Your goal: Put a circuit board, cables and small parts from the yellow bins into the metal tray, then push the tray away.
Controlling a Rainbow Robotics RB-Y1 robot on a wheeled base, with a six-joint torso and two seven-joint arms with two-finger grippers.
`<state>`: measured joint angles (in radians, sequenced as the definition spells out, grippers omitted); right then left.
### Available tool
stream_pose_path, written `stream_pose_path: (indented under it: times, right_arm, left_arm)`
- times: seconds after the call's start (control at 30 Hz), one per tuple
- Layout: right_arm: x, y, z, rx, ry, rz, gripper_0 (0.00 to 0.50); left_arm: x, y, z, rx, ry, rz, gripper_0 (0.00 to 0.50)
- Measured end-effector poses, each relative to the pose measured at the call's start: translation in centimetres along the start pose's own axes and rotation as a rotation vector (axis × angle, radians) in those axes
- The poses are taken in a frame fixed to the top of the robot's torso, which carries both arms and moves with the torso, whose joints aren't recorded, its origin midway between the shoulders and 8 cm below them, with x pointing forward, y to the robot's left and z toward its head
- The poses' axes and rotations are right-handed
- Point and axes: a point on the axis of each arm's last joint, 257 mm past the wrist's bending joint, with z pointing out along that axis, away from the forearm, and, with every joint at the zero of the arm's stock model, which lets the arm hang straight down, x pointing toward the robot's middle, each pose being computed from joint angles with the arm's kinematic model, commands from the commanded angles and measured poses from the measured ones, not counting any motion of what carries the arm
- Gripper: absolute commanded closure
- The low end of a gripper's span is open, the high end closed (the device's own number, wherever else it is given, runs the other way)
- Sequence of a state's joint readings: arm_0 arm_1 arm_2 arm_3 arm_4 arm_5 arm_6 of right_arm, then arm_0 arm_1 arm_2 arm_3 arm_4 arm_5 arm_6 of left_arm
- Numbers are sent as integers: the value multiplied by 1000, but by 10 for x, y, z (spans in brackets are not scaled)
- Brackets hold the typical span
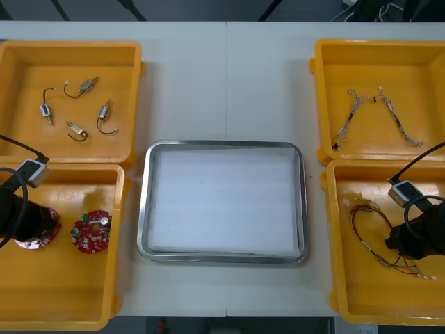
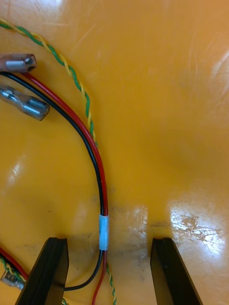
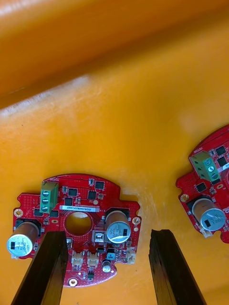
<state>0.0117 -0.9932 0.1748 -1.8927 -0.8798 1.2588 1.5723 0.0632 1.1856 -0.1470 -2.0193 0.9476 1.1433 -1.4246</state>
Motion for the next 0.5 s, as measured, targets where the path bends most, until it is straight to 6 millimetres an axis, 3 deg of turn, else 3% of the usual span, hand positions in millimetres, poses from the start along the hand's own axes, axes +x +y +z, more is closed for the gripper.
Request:
stream_pose_path:
  times: [0.07,0.13,0.23,0.3,0.5]
  right_arm:
    - [-1,-1,1,0,-6,6,16]
    - [-1,-2,3,0,-10,12,110]
    - [-2,-4,3,3,-13,16,415]
    - [-2,-5,3,3,-13,17,486]
    - [-2,-5,4,3,-13,18,500]
  left_arm:
    - [2,0,2,1,5,1,0]
    - [3,-1,5,3,3,3,0]
    - [5,-3,9,3,-3,10,0]
    - [6,-5,11,8,-3,14,0]
    - [8,-9,14,15,-3,20,0]
